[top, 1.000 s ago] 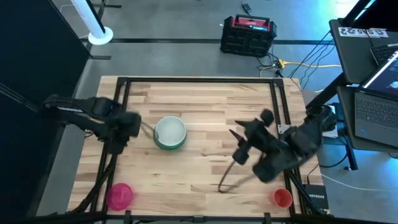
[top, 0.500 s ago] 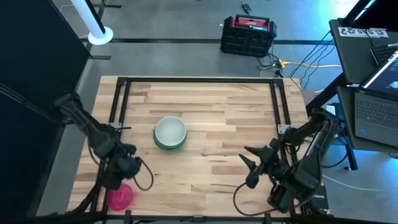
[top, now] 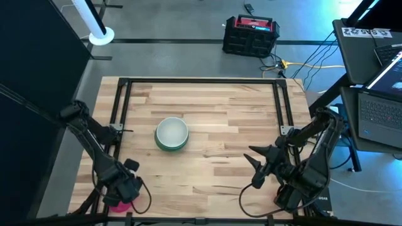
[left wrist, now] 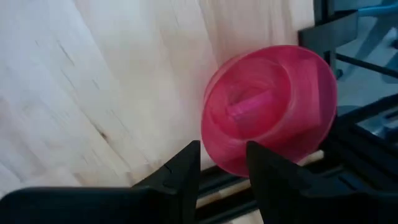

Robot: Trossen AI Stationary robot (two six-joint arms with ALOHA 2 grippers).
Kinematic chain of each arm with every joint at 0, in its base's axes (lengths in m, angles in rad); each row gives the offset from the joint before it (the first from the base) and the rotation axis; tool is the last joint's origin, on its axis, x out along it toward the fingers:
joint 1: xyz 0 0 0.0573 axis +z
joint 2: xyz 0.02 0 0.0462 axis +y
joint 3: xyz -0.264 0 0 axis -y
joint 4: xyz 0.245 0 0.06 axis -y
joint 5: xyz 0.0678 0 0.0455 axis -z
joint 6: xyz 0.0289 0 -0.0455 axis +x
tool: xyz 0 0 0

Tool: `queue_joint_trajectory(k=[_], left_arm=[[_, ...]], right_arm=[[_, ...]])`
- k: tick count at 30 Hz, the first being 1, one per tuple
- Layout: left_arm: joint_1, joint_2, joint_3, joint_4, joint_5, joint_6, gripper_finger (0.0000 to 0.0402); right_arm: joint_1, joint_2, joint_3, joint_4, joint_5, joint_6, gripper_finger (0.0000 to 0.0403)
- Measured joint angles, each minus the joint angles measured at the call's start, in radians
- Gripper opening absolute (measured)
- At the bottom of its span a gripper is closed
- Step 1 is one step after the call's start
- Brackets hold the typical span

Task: Nest bowls inside each other
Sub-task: Stack the pink bowl on top of the white bowl

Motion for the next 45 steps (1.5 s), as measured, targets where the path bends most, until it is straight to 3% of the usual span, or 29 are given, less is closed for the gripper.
queue_joint_trajectory(k=[13,26,30,36,42,45], left_arm=[[-0.009,0.099,-0.04,0.097,-0.005,0.026,0.0111],[-0.007,0.1,-0.169,0.21,0.059,0.039,0.0043],[0.006,0.1,-0.17,0.22,0.086,0.057,0.0004],[0.116,0.088,-0.1,0.203,0.101,0.054,0.0],[0.328,0.088,0.047,0.078,0.094,0.092,0.0],[0.451,0.088,0.147,-0.003,0.041,0.14,0.0]], right_arm=[[0.0,-0.009,0.005,0.005,0.003,-0.01,0.0153],[0.0,-0.012,0.005,0.007,0.004,-0.01,0.0153],[0.0,-0.012,0.005,0.006,0.003,-0.01,0.0153],[0.0,-0.012,0.005,0.0,-0.012,-0.01,0.0153],[0.0,-0.011,0.005,0.001,-0.02,-0.01,0.0153],[0.0,-0.009,0.004,0.002,-0.025,-0.01,0.0153]])
